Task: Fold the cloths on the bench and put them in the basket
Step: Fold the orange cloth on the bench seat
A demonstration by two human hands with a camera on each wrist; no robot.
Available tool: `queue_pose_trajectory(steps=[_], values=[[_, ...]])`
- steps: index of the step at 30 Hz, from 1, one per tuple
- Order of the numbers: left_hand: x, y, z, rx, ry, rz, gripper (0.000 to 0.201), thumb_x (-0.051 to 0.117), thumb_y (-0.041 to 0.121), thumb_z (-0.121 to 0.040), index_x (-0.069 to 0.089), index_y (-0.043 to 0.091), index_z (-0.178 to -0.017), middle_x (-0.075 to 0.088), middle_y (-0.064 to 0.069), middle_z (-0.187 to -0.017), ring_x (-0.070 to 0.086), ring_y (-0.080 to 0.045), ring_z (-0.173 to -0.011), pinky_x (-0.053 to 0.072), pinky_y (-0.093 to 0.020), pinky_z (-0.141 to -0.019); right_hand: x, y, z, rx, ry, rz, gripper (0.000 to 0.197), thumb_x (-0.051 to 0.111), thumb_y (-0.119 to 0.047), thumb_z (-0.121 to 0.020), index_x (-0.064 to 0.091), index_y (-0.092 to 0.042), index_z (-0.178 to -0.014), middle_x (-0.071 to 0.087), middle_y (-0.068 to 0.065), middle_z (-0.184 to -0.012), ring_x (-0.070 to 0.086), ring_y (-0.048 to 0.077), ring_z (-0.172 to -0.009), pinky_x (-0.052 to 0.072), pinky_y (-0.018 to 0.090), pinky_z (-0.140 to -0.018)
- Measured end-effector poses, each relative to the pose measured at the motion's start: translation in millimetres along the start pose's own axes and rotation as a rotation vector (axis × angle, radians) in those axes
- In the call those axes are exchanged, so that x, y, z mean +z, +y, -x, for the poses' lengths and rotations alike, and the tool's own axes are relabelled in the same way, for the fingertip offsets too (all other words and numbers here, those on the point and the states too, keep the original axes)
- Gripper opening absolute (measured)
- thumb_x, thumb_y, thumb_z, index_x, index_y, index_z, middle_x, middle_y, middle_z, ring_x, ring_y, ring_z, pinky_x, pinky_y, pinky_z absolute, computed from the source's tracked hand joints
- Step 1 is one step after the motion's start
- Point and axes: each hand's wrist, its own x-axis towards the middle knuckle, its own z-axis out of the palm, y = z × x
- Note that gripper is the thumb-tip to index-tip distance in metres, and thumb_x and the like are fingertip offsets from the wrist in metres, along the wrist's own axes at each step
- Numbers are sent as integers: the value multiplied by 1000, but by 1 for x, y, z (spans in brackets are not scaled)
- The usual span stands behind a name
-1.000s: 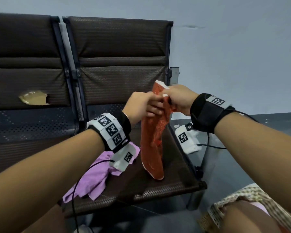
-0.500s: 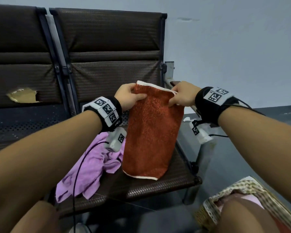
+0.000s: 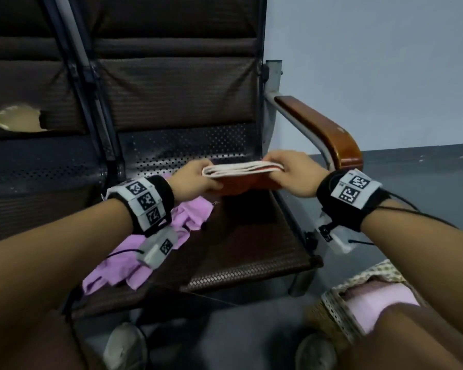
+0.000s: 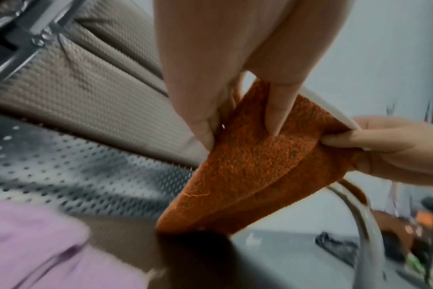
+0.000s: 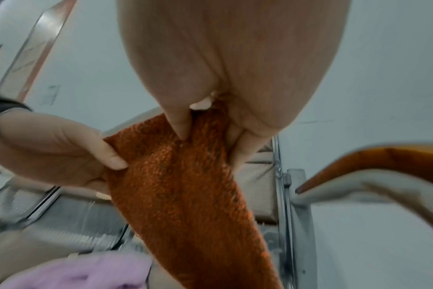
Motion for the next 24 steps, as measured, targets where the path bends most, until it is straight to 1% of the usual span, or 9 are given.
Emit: queue_pose_trajectory(steps=[2, 4, 6, 8, 11, 15, 17, 19, 24], values=[[15, -33, 15, -154, -242, -104, 22, 62, -6, -89, 59, 9, -103, 60, -12, -95, 55, -24, -88, 47, -36, -75, 28, 8, 15, 23, -287, -9, 17, 58, -17, -97, 67, -21, -111, 70, -1, -101, 66, 18, -92, 51, 33, -86], [28, -60, 24, -309, -446, -65, 31, 57, -7, -93, 60, 11, -118, 66, -7, -102, 63, -22, -91, 53, -39, -84, 51, 15, 25, 114, -538, -177, 10, 62, -19, -98, 70, -22, -103, 69, -4, -86, 64, 11, -75, 56, 33, -72], [34, -77, 26, -424, -502, 31, 41, 54, -11, -91, 61, 11, -125, 71, -9, -109, 69, -27, -97, 53, -47, -94, 65, 22, 30, 240, -644, -370, 8, 68, -15, -93, 72, -20, -99, 66, -7, -75, 61, 7, -66, 52, 24, -58], [33, -87, 19, -498, -457, 101, 46, 55, -11, -90, 62, 16, -126, 69, -14, -121, 65, -36, -112, 48, -56, -102, 73, 32, 29, 375, -657, -586, 23, 68, -1, -88, 70, -7, -109, 71, 3, -86, 67, 16, -78, 56, 25, -65], [25, -90, 0, -452, -254, 203, 31, 61, 1, -90, 68, 19, -115, 70, -10, -120, 62, -34, -116, 42, -52, -108, 79, 42, 18, 493, -527, -752, 26, 68, 4, -86, 68, 0, -112, 75, 12, -99, 73, 21, -87, 61, 30, -79], [20, -94, -20, -457, -119, 113, 33, 73, 32, -85, 67, 16, -113, 68, -3, -98, 64, -23, -91, 52, -32, -79, 96, 49, -13, 511, 24, -842, 19, 71, -5, -89, 68, -4, -108, 73, 18, -110, 71, 29, -97, 55, 48, -98], [24, -103, -26, -464, -118, -13, 22, 71, 29, -89, 65, 12, -103, 66, -4, -91, 66, -16, -80, 57, -32, -75, 105, 51, -28, 493, 160, -760, 22, 69, -10, -92, 68, -5, -113, 73, 15, -111, 71, 29, -101, 54, 48, -99], [31, -110, -29, -422, -16, -99, 12, 64, 21, -95, 59, 13, -87, 63, -8, -82, 66, -16, -65, 59, -33, -71, 111, 55, -38, 484, 224, -587, 31, 68, -18, -93, 64, -6, -122, 71, 12, -115, 69, 26, -106, 51, 44, -102], [41, -120, -33, -387, 91, -360, 11, 56, 17, -95, 62, 7, -94, 68, -19, -95, 69, -35, -95, 58, -39, -82, 110, 51, -29, 123, 169, -52, 33, 68, -35, -87, 65, -23, -118, 66, 3, -118, 61, 19, -112, 44, 28, -97]])
